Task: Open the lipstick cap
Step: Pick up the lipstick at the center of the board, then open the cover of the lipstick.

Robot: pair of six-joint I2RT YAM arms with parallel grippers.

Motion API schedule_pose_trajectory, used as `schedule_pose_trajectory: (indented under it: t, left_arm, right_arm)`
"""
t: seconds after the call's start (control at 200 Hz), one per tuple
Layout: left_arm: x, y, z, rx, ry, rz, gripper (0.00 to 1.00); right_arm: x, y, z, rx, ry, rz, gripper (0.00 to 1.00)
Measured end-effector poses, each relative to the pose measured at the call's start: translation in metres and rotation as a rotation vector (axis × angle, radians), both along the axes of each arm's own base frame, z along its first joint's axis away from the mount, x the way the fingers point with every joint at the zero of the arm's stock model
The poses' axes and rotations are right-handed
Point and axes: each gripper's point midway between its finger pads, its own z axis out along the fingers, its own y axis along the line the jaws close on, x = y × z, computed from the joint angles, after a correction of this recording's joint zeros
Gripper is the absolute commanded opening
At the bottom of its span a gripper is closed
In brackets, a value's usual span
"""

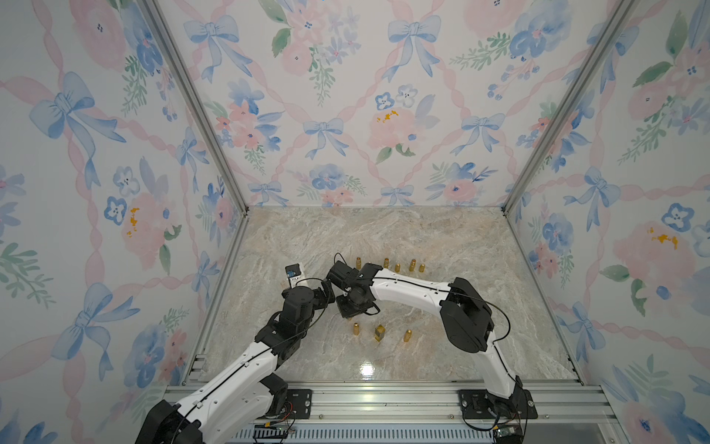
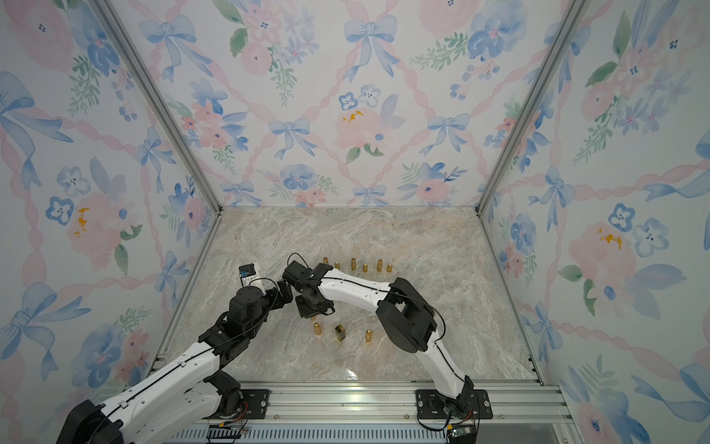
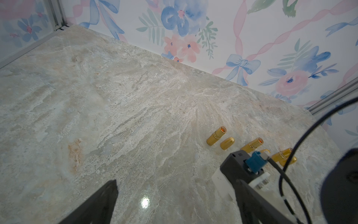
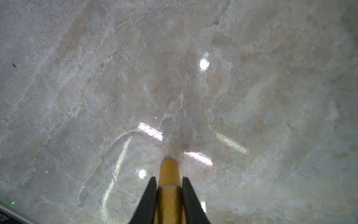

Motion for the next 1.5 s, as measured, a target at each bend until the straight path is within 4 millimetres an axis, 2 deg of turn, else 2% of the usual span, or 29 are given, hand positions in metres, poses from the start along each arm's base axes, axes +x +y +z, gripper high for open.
schedule_pose_trajectory:
  t: [0.165, 0.25, 0.565, 0.7, 0.76, 0.855, 1.01, 1.135, 1.36, 1.5]
  left_arm:
    - [0.001, -0.001, -0.004, 0.009, 0.012, -0.002, 0.98]
    - [0.002, -0.003, -0.006, 0.025, 0.022, -0.014, 0.98]
    - [0.011, -0.024, -0.006, 0.078, 0.019, -0.127, 0.98]
    - [0.012, -0.046, 0.007, 0.078, -0.047, -0.241, 0.97]
    - [0.009, -0.063, 0.011, 0.093, -0.078, -0.313, 0.95]
    - [0.001, -0.091, 0.011, 0.123, -0.106, -0.435, 0.91]
    - [-0.013, -0.126, 0.007, 0.156, -0.149, -0.616, 0.85]
    - [-0.024, -0.146, 0.002, 0.177, -0.175, -0.751, 0.77]
    - [-0.043, -0.179, -0.018, 0.206, -0.162, -0.965, 0.61]
    - [-0.048, -0.193, -0.017, 0.21, -0.184, -1.039, 0.5]
  right_arm:
    - [0.003, -0.002, 0.002, 0.001, -0.004, 0.001, 0.21]
    - [0.005, -0.007, 0.009, 0.008, -0.011, 0.001, 0.21]
    - [0.029, -0.046, 0.077, 0.089, -0.083, -0.038, 0.21]
    - [0.037, -0.071, 0.09, 0.098, -0.078, -0.063, 0.21]
    - [0.04, -0.081, 0.093, 0.106, -0.058, -0.075, 0.21]
    - [0.043, -0.096, 0.096, 0.123, -0.027, -0.092, 0.21]
    - [0.044, -0.113, 0.104, 0.145, 0.012, -0.102, 0.21]
    - [0.039, -0.117, 0.107, 0.157, 0.043, -0.088, 0.21]
    - [0.025, -0.108, 0.11, 0.219, 0.114, -0.054, 0.21]
    - [0.021, -0.106, 0.116, 0.246, 0.126, -0.044, 0.22]
